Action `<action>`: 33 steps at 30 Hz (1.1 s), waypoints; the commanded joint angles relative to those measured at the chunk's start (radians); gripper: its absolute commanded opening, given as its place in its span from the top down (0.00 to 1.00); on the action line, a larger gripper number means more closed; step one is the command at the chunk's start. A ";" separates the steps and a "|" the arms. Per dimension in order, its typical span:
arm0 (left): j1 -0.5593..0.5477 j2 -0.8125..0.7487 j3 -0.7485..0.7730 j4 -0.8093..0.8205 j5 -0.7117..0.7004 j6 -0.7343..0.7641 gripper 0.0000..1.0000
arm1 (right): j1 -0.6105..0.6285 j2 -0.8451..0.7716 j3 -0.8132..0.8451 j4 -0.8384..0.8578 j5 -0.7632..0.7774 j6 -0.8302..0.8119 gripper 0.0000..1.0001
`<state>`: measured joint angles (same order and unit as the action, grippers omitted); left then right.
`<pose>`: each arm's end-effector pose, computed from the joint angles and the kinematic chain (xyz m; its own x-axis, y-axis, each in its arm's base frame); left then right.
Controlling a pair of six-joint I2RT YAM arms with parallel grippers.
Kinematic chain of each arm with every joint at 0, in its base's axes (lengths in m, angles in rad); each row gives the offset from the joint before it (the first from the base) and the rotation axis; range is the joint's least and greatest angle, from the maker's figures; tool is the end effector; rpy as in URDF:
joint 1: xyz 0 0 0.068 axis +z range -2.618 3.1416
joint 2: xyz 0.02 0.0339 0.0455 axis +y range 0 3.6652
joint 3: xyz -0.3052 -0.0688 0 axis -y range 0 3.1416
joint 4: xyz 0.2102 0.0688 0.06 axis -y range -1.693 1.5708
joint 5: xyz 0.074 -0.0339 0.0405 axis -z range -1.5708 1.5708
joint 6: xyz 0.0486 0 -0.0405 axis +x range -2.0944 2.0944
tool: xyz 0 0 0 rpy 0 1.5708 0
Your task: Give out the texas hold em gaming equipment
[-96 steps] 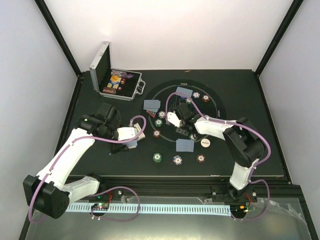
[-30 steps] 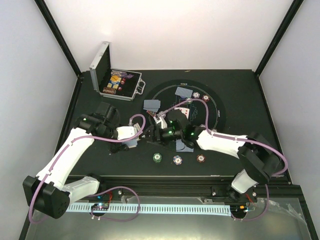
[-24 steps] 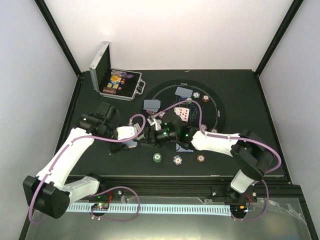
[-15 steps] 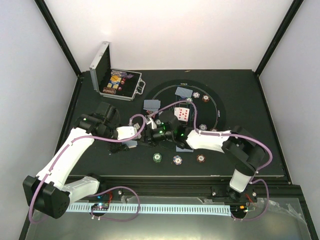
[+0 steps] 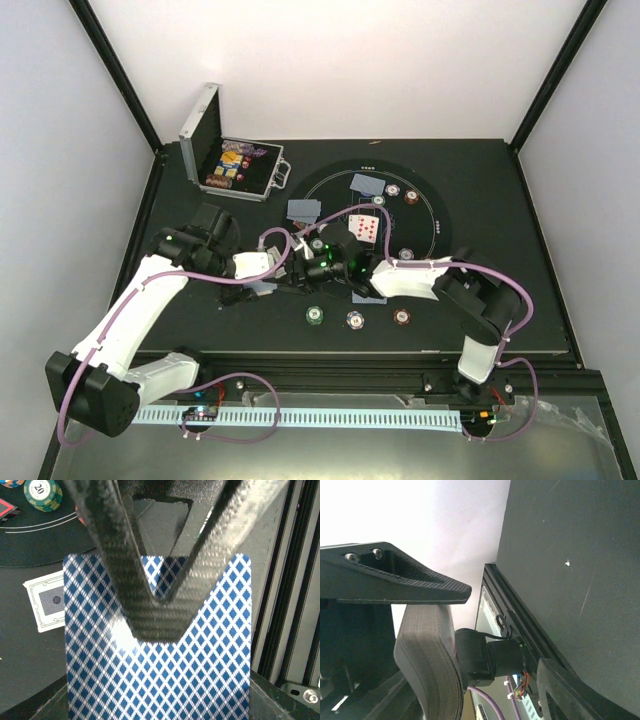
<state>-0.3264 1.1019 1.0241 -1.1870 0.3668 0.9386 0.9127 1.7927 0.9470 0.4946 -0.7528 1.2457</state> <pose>0.1197 -0.0589 0.3154 -0.2097 0.8660 -0.4539 0.9660 0.2554 0.0409 0.2026 0.3164 0.2560 -0.9864 -0.1453 -0.0771 -0.1105 0.2382 0.9649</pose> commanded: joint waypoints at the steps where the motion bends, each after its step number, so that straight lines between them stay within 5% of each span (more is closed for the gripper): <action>1: 0.006 -0.005 0.038 -0.011 0.027 0.005 0.98 | -0.034 -0.016 -0.042 -0.021 -0.006 -0.018 0.43; 14: 0.006 0.001 0.027 0.001 0.024 0.001 0.98 | -0.045 -0.128 -0.066 -0.085 0.003 -0.052 0.92; 28: 0.006 0.004 0.022 0.003 0.020 0.007 0.98 | -0.165 -0.275 -0.067 -0.341 -0.013 -0.193 0.99; 33: 0.006 0.003 0.021 0.002 0.018 0.006 0.98 | -0.284 -0.309 0.060 -0.779 0.124 -0.489 0.99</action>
<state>-0.3264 1.1069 1.0241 -1.1820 0.3641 0.9386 0.7078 1.5150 0.9031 0.0895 -0.7502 1.0149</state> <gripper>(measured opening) 0.656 0.015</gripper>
